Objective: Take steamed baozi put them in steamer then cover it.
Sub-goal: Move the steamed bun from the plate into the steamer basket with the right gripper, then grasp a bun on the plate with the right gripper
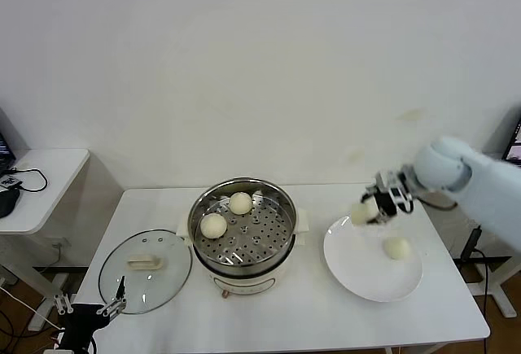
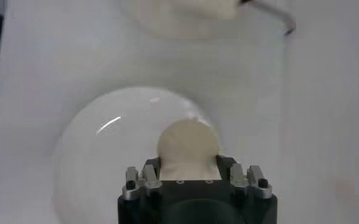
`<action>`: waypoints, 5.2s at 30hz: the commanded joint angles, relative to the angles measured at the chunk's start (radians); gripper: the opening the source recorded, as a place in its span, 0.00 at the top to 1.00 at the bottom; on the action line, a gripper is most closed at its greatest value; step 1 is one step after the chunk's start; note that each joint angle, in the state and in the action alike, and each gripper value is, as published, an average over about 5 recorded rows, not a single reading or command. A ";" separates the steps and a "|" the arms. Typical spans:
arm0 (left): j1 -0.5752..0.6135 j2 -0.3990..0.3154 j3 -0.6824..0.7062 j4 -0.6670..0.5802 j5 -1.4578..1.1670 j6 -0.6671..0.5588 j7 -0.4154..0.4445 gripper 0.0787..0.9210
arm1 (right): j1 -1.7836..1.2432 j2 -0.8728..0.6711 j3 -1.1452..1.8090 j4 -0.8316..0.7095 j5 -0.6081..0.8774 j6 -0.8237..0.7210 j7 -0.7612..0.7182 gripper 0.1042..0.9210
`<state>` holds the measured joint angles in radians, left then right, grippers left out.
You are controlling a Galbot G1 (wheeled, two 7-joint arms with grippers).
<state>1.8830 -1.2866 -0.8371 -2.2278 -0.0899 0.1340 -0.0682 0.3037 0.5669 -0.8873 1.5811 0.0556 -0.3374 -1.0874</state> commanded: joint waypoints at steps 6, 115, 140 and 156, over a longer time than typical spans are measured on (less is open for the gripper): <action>-0.004 -0.007 -0.003 0.006 0.000 -0.003 -0.002 0.12 | 0.353 0.317 -0.173 0.044 0.186 -0.028 0.062 0.41; 0.002 0.004 0.003 -0.019 0.005 -0.002 0.004 0.12 | -0.561 -0.078 0.354 -0.274 -0.325 0.142 0.005 0.12; 0.004 -0.002 -0.012 -0.009 0.005 -0.001 0.008 0.12 | -0.539 0.126 0.341 -0.446 -0.386 0.151 0.041 0.13; 0.007 -0.003 -0.015 -0.008 0.004 -0.002 0.007 0.12 | -0.494 0.104 0.314 -0.414 -0.383 0.125 0.019 0.37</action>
<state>1.8875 -1.2915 -0.8498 -2.2346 -0.0848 0.1331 -0.0609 -0.2058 0.6715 -0.5611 1.1591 -0.3323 -0.2046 -1.0616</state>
